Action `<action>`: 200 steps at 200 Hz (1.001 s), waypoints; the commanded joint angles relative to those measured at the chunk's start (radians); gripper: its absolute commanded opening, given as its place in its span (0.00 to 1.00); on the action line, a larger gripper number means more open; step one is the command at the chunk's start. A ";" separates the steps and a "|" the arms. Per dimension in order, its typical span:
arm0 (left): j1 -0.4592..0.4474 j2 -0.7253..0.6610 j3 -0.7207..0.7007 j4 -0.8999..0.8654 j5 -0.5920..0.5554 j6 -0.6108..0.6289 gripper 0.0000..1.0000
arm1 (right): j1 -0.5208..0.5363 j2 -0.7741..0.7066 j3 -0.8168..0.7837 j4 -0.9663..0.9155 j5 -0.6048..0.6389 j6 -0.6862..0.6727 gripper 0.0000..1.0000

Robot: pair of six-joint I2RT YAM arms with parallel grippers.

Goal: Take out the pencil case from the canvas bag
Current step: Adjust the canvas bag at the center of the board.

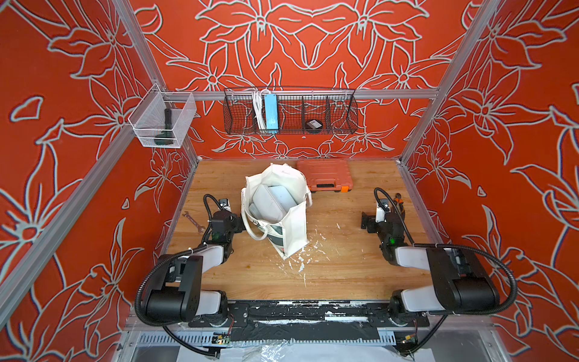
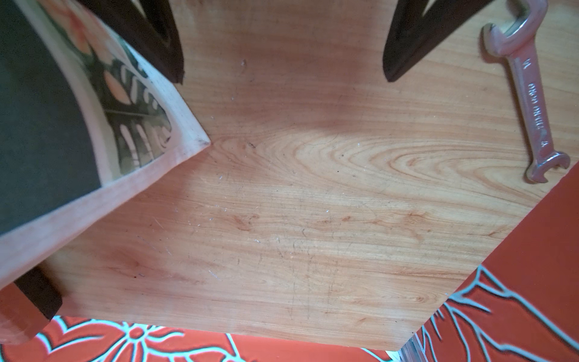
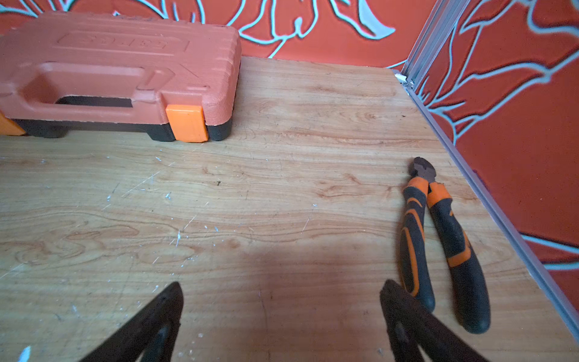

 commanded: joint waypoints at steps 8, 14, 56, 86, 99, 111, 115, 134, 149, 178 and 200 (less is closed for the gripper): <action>0.002 -0.016 0.012 -0.002 -0.006 -0.014 0.98 | 0.001 -0.010 0.018 0.004 -0.010 -0.012 0.98; 0.001 -0.015 0.012 -0.003 -0.006 -0.014 0.99 | 0.002 -0.008 0.018 0.003 -0.010 -0.012 0.98; 0.001 -0.014 0.012 -0.003 -0.006 -0.014 0.99 | 0.002 -0.009 0.019 0.005 -0.010 -0.012 0.98; 0.001 -0.014 0.013 -0.003 -0.006 -0.014 0.98 | 0.002 -0.008 0.020 0.002 -0.010 -0.012 0.98; 0.002 -0.016 0.012 -0.003 -0.006 -0.014 0.98 | 0.002 -0.008 0.020 0.001 -0.010 -0.012 0.98; 0.002 -0.015 0.012 -0.002 -0.006 -0.014 0.98 | 0.000 -0.007 0.021 0.001 -0.012 -0.011 0.98; 0.002 -0.016 0.011 -0.002 -0.006 -0.014 0.98 | 0.001 -0.008 0.021 0.000 -0.012 -0.010 0.98; 0.002 -0.016 0.011 0.001 -0.007 -0.013 0.98 | 0.000 -0.010 0.017 0.005 -0.010 -0.013 0.98; 0.001 -0.032 0.026 -0.040 -0.059 -0.042 0.98 | 0.002 -0.030 0.013 0.002 0.013 -0.003 0.98; 0.001 -0.043 0.152 -0.262 -0.185 -0.107 0.98 | 0.002 -0.138 0.092 -0.240 0.060 0.028 0.98; 0.003 -0.037 0.249 -0.406 -0.262 -0.146 0.99 | 0.003 -0.190 0.123 -0.347 0.050 0.047 0.98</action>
